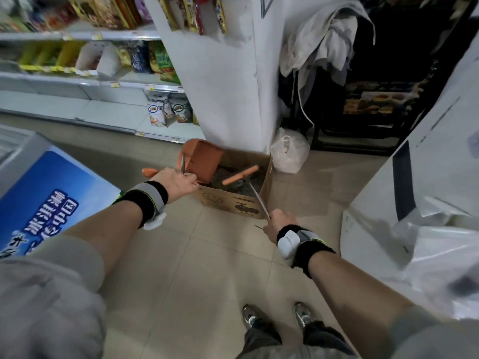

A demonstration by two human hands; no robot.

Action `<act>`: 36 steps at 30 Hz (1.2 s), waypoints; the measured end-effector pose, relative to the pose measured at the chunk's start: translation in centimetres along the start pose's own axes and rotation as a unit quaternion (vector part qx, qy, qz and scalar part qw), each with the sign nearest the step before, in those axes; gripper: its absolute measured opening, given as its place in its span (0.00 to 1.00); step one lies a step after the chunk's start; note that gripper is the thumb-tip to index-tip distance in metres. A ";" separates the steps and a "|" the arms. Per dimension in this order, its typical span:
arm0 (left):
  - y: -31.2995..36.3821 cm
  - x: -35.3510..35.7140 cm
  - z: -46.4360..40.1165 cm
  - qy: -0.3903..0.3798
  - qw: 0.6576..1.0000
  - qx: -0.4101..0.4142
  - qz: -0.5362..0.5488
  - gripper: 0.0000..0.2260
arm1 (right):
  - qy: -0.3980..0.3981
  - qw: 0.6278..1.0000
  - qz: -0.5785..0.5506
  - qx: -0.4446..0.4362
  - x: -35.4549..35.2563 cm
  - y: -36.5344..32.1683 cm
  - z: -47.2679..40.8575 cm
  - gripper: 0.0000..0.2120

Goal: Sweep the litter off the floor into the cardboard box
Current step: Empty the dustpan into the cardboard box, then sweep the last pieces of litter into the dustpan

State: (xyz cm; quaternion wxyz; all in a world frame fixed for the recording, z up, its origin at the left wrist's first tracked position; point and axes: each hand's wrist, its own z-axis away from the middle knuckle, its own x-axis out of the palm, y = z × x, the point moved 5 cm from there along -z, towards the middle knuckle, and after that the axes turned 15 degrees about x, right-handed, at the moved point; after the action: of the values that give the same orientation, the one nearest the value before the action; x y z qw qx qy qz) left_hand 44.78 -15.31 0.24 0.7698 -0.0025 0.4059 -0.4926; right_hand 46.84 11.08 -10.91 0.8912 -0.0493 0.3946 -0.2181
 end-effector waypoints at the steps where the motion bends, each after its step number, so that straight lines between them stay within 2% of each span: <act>1: -0.4 0.0 0.6 0.001 1.000 -0.016 0.007 0.20 | 0.001 1.000 0.000 0.000 0.2 0.0 0.2 0.14; 3: -0.8 -0.3 1.7 -0.003 0.999 -0.047 0.022 0.23 | 0.004 1.000 -0.002 -0.005 0.5 0.0 0.6 0.15; 10: 0.0 -0.9 7.8 0.011 0.975 -0.194 0.108 0.22 | 0.030 0.996 -0.004 -0.086 1.2 -2.4 2.5 0.18; 16: 5.1 1.0 14.8 0.049 0.892 -0.390 0.224 0.22 | 0.022 0.978 0.009 -0.206 3.0 -3.7 4.5 0.13; 18: 8.7 1.8 17.4 0.071 0.842 -0.458 0.276 0.22 | 0.002 0.971 0.031 -0.238 4.2 -3.8 5.5 0.12; 21: 17.0 2.7 21.2 0.097 0.746 -0.552 0.360 0.23 | -0.026 0.953 0.081 -0.290 6.7 -3.8 8.7 0.11; 22: 19.5 2.7 22.1 0.100 0.726 -0.574 0.366 0.23 | -0.038 0.947 0.091 -0.305 7.7 -3.8 9.7 0.10; 25: 27.6 2.5 24.0 0.078 0.666 -0.632 0.388 0.19 | -0.065 0.927 0.137 -0.344 11.1 -3.7 12.9 0.11; 29: 40.0 1.6 25.4 0.044 0.568 -0.691 0.445 0.12 | -0.098 0.887 0.221 -0.394 16.9 -1.6 16.9 0.12; 31: 49.9 0.1 26.3 0.024 0.477 -0.745 0.466 0.12 | -0.128 0.839 0.301 -0.436 21.8 1.7 20.9 0.12; 32: 51.2 -0.1 25.7 0.034 0.462 -0.748 0.475 0.12 | -0.132 0.835 0.312 -0.434 22.0 2.0 20.9 0.12; 33: 56.7 -1.9 25.9 0.014 0.405 -0.772 0.490 0.12 | -0.146 0.808 0.348 -0.452 24.3 4.6 23.2 0.13; 35: 63.6 -3.8 25.3 0.003 0.340 -0.799 0.497 0.13 | -0.173 0.777 0.385 -0.467 27.0 8.1 26.0 0.12; 36: 67.3 -5.5 24.8 0.006 0.297 -0.814 0.499 0.14 | -0.183 0.759 0.410 -0.472 28.5 10.3 27.3 0.10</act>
State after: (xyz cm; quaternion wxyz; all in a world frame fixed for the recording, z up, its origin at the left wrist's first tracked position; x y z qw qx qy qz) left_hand 110.23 13.68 -6.93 0.4698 -0.4219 0.5275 0.5684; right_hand 87.17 5.88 -14.33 0.8146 -0.3358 0.2597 0.3953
